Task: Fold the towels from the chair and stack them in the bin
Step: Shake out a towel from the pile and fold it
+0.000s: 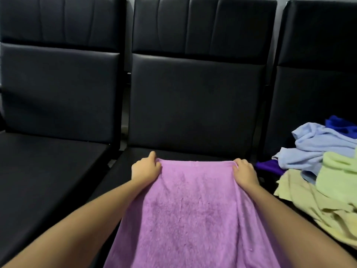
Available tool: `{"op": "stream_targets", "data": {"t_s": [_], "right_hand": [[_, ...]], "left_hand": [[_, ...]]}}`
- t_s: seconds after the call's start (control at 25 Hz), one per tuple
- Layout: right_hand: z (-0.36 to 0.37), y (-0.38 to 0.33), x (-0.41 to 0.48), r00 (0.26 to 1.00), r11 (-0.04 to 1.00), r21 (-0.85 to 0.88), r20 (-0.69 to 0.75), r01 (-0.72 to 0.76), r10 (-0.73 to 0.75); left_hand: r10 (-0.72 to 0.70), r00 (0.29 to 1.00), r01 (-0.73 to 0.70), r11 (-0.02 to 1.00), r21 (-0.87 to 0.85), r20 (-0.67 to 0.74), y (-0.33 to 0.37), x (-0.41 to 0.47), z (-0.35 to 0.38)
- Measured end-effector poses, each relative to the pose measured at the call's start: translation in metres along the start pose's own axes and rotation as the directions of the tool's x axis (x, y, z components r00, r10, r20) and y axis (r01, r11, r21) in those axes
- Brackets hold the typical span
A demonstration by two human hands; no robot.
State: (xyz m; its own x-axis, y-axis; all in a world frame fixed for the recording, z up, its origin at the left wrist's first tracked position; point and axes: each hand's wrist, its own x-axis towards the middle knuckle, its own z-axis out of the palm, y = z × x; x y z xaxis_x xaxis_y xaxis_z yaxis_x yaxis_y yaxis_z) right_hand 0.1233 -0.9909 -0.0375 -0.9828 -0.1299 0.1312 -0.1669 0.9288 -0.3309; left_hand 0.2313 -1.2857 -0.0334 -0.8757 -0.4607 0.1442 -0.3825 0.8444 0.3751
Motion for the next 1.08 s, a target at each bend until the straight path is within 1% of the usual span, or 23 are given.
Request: {"op": "stream_targets", "data": {"t_s": [0.04,0.12,0.28,0.36,0.48,0.6,0.68,0.76,0.84,0.88,0.92,1.0,1.08], "right_hand": [[0.006,0.001,-0.001,1.000,0.998,-0.058,-0.018,0.019,-0.020],[0.007,0.000,-0.004,0.999,0.994,-0.107,-0.007,0.037,-0.038],[0.006,0.001,-0.031,0.999,0.992,-0.118,-0.022,0.035,-0.038],[0.007,0.001,-0.050,0.998,0.992,-0.125,-0.055,0.025,-0.032],[0.002,-0.003,-0.077,0.996,0.986,-0.167,-0.086,-0.003,-0.012],[-0.003,-0.010,-0.113,0.999,0.979,-0.202,-0.054,-0.005,-0.006],[-0.008,-0.014,-0.132,1.000,0.976,-0.218,0.016,0.016,-0.013],[-0.023,-0.017,-0.150,0.995,0.962,-0.270,0.098,0.050,-0.025],[-0.041,-0.021,-0.157,0.980,0.931,-0.342,0.188,0.131,-0.069],[-0.052,-0.022,-0.159,0.973,0.919,-0.362,0.217,0.158,-0.081],[-0.063,-0.023,-0.161,0.970,0.921,-0.354,0.230,0.161,-0.081],[-0.084,-0.025,-0.165,0.965,0.941,-0.306,0.253,0.146,-0.068],[-0.103,-0.023,-0.165,0.962,0.941,-0.299,0.262,0.160,-0.080]], "left_hand": [[0.036,0.998,-0.033,0.998,0.056,-0.044,0.002,-0.002,0.005],[0.070,0.995,-0.063,0.993,0.099,-0.072,0.003,-0.002,0.006],[0.121,0.986,-0.108,0.988,0.111,-0.116,-0.006,-0.007,0.012],[0.165,0.975,-0.140,0.976,0.169,-0.149,-0.009,-0.013,0.014],[0.208,0.969,-0.173,0.957,0.231,-0.136,-0.012,-0.025,0.010],[0.222,0.965,-0.194,0.963,0.189,-0.139,-0.013,-0.050,0.005],[0.238,0.962,-0.214,0.960,0.178,-0.130,-0.017,-0.064,-0.001],[0.254,0.966,-0.236,0.942,0.238,-0.048,-0.019,-0.080,-0.009],[0.235,0.970,-0.241,0.913,0.329,0.057,-0.018,-0.093,-0.017],[0.225,0.969,-0.248,0.905,0.347,0.104,-0.016,-0.098,-0.021],[0.213,0.966,-0.252,0.911,0.326,0.150,-0.015,-0.100,-0.026],[0.201,0.945,-0.258,0.943,0.211,0.257,-0.012,-0.103,-0.046],[0.244,0.898,-0.321,0.932,0.167,0.367,-0.007,-0.098,-0.077]]}}
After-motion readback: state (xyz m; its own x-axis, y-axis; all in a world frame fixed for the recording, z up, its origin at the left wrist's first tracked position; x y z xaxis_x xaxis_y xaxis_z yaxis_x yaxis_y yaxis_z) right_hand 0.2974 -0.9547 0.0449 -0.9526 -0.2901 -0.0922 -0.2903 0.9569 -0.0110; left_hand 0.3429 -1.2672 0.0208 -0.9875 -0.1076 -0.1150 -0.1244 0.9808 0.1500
